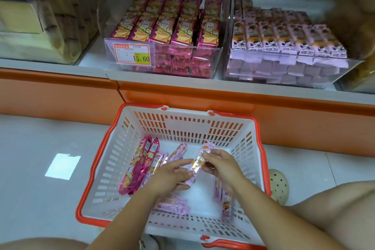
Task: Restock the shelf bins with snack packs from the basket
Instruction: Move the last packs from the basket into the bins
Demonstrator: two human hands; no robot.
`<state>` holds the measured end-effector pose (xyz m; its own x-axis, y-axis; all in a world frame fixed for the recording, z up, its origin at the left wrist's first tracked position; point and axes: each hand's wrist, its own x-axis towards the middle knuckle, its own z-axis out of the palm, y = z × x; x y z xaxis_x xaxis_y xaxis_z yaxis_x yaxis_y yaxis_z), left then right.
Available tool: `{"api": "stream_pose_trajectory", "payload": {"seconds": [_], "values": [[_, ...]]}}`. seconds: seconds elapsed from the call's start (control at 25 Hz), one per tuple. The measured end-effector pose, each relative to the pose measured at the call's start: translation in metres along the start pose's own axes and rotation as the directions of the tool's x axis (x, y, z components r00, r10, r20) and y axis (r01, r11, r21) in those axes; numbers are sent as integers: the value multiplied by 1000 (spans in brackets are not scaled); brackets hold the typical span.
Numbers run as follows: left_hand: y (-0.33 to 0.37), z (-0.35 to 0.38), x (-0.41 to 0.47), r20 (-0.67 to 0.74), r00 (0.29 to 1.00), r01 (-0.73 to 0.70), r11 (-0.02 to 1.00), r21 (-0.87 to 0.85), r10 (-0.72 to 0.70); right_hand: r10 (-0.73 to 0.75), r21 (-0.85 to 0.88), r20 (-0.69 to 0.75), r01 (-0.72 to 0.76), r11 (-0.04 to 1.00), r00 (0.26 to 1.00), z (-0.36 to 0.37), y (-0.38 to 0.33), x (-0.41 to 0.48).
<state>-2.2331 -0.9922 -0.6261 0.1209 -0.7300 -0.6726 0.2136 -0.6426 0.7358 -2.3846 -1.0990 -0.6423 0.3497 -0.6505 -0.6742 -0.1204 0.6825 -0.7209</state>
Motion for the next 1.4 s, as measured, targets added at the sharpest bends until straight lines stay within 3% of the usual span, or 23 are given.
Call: {"api": "stream_pose_trajectory", "payload": {"seconds": [0.2, 0.4, 0.52, 0.64, 0.68, 0.76, 0.88, 0.96, 1.16, 1.32, 1.4], "values": [[14, 13, -12, -24, 998, -52, 999, -11, 51, -44, -8, 12, 44, 999, 999, 2, -15, -25], [74, 31, -35, -135, 909, -389, 919, 59, 394, -349, -34, 69, 352, 936, 935, 21, -71, -69], [140, 41, -56, -145, 763, -600, 774, 203, 630, -558, -89, 85, 565, 821, 825, 16, -140, -99], [212, 46, -75, -127, 512, -743, 512, 432, 850, -740, -183, 6, 728, 661, 673, -2, -218, -114], [235, 48, -74, -108, 430, -738, 418, 530, 896, -790, -226, -37, 764, 604, 613, -10, -245, -112], [275, 50, -60, -44, 353, -632, 273, 725, 934, -833, -354, -105, 763, 541, 543, -26, -294, -98], [310, 55, -24, 1, 390, -489, 206, 848, 921, -830, -492, -177, 683, 540, 529, -42, -344, -57], [313, 57, -7, -14, 419, -499, 244, 832, 908, -821, -551, -198, 632, 544, 535, -45, -363, -29], [306, 54, 5, -70, 397, -560, 302, 772, 915, -822, -651, -164, 567, 505, 545, -39, -392, 10], [307, 53, 7, -69, 406, -584, 317, 747, 911, -699, -832, -41, 363, 420, 714, -31, -386, 29], [305, 53, 7, -67, 407, -582, 315, 750, 911, -671, -876, -13, 315, 366, 742, -31, -385, 33]]}}
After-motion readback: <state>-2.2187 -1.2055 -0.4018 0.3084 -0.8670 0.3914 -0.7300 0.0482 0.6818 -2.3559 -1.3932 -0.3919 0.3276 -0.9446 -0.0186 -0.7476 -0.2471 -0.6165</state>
